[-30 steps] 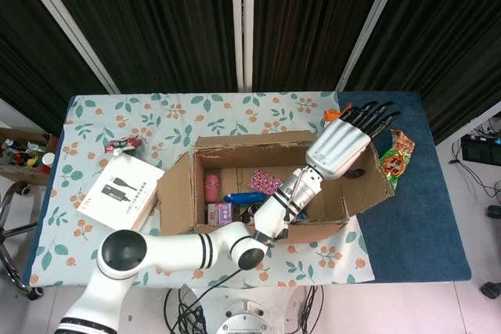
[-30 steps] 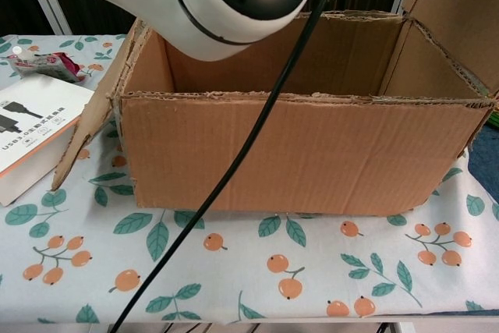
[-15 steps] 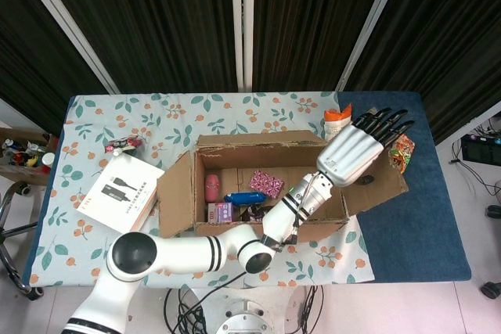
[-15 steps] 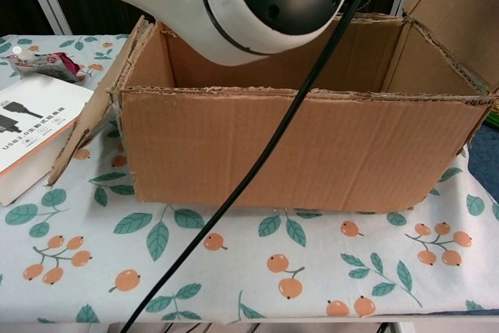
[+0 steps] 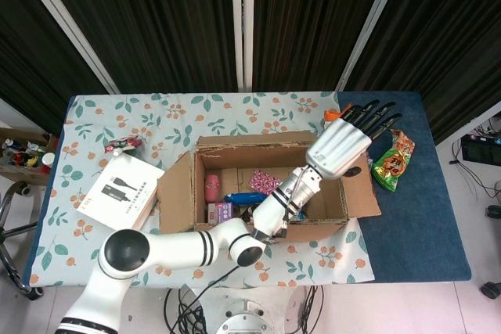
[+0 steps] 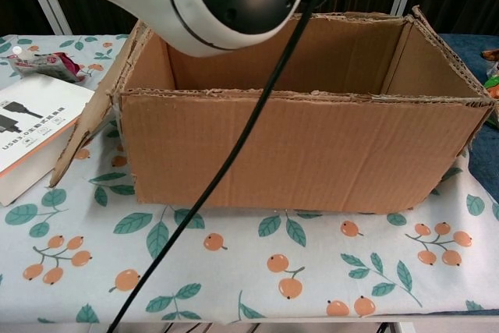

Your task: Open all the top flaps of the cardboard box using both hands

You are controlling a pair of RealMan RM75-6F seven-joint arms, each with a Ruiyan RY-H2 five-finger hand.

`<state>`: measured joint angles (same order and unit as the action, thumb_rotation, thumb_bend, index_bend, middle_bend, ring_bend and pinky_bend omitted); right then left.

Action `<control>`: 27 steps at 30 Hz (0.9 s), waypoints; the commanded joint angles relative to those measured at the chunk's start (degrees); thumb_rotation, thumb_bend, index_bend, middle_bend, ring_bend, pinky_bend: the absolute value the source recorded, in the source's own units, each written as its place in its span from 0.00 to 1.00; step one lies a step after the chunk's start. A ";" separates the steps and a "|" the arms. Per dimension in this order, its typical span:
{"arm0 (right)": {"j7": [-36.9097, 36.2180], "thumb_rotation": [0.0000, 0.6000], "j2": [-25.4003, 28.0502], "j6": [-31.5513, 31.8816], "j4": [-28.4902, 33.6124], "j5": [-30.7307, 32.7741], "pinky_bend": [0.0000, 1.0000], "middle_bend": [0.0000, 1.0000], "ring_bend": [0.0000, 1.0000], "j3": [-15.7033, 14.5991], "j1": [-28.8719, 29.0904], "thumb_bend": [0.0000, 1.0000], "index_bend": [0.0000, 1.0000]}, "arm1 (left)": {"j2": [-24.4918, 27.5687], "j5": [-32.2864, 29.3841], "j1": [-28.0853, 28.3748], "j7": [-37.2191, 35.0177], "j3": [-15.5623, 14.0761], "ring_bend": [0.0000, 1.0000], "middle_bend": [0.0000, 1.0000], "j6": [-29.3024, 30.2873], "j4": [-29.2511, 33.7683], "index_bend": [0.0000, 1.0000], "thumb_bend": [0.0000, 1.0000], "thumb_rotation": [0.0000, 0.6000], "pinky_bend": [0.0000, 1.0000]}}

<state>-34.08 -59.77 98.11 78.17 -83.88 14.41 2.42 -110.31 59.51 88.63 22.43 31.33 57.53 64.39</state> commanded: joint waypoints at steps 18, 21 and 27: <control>16.43 1.00 1.09 0.44 3.68 -6.34 0.00 0.00 0.00 -6.40 -2.12 0.18 0.00 | 49.27 14.44 -45.21 0.77 -27.81 0.04 0.01 21.20 43.41 0.01 0.00 1.00 0.19; 20.00 1.00 0.53 -0.15 3.84 -5.63 0.00 0.00 0.00 -7.78 -3.35 0.18 0.00 | 52.83 19.30 -52.39 -5.16 -32.95 0.04 0.02 25.68 41.54 0.01 0.00 1.00 0.19; 23.72 1.00 -0.82 0.08 3.56 -3.53 0.00 0.00 0.00 -10.63 -7.30 0.18 0.00 | 53.51 25.29 -65.62 -10.87 -40.65 0.04 0.02 34.03 33.88 0.02 0.00 1.00 0.19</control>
<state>-11.04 -60.09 98.19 81.85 -88.15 4.73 -3.78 -58.52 80.59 29.30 15.61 -4.38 86.42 101.42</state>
